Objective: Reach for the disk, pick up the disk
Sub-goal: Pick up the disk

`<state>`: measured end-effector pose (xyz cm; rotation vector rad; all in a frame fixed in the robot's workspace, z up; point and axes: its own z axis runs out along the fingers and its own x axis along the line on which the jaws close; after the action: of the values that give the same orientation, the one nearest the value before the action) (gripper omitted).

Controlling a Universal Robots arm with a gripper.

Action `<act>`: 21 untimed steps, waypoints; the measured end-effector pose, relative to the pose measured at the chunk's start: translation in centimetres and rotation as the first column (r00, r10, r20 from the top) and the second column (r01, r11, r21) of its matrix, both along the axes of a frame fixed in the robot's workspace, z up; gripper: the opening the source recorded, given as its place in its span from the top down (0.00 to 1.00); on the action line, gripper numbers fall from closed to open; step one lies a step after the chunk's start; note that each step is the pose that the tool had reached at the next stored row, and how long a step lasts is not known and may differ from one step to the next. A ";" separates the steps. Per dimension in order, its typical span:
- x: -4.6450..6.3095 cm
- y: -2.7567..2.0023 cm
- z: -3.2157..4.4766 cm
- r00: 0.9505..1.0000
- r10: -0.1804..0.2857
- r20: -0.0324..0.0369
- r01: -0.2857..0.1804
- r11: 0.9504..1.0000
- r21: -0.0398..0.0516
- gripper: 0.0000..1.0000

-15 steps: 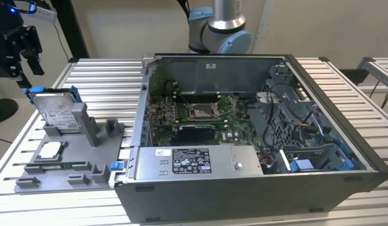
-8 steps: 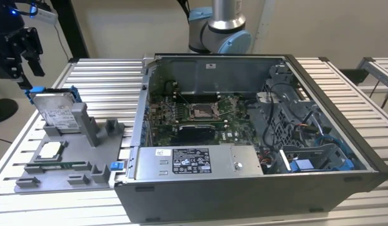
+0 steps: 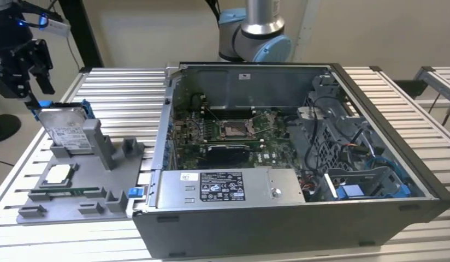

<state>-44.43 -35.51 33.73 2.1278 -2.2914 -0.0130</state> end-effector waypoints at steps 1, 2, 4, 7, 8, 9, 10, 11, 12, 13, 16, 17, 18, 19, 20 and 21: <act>0.0 0.00 -0.18 1.000 0.001 0.000 -0.001 1.000 -0.001 0.00; 0.0 0.00 -0.35 1.000 0.001 0.000 -0.001 1.000 -0.001 0.00; 0.0 0.00 -0.73 1.000 0.002 0.000 -0.002 1.000 -0.002 0.00; 0.0 0.00 -1.26 1.000 0.004 0.000 -0.004 1.000 -0.003 0.00; 0.0 0.00 -1.44 1.000 0.005 0.000 -0.005 1.000 -0.004 0.00; 0.0 0.00 -1.63 1.000 0.005 0.000 -0.005 1.000 -0.004 0.00; 0.0 0.00 -1.81 1.000 0.006 0.000 -0.006 1.000 -0.005 0.00; 0.0 0.00 -1.98 1.000 0.006 0.000 -0.006 1.000 -0.006 0.00; 0.0 0.00 -2.14 1.000 0.007 0.000 -0.007 1.000 -0.007 0.00; 0.0 0.00 -2.28 1.000 0.007 0.000 -0.007 1.000 -0.007 0.00; 0.0 0.00 -2.76 1.000 0.009 0.000 -0.009 1.000 -0.008 0.00; 0.0 0.00 -2.90 1.000 0.010 0.000 -0.010 1.000 -0.009 0.00; 0.0 0.00 -3.04 1.000 0.010 0.000 -0.010 1.000 -0.009 0.00; 0.0 0.00 -3.18 1.000 0.011 0.000 -0.011 1.000 -0.009 0.00; 0.0 0.00 -3.31 1.000 0.011 0.000 -0.011 1.000 -0.010 0.00; 0.0 0.00 -3.44 1.000 0.012 0.000 -0.012 1.000 -0.010 0.00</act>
<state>-44.43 -35.51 30.28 2.1365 -2.2739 -0.0014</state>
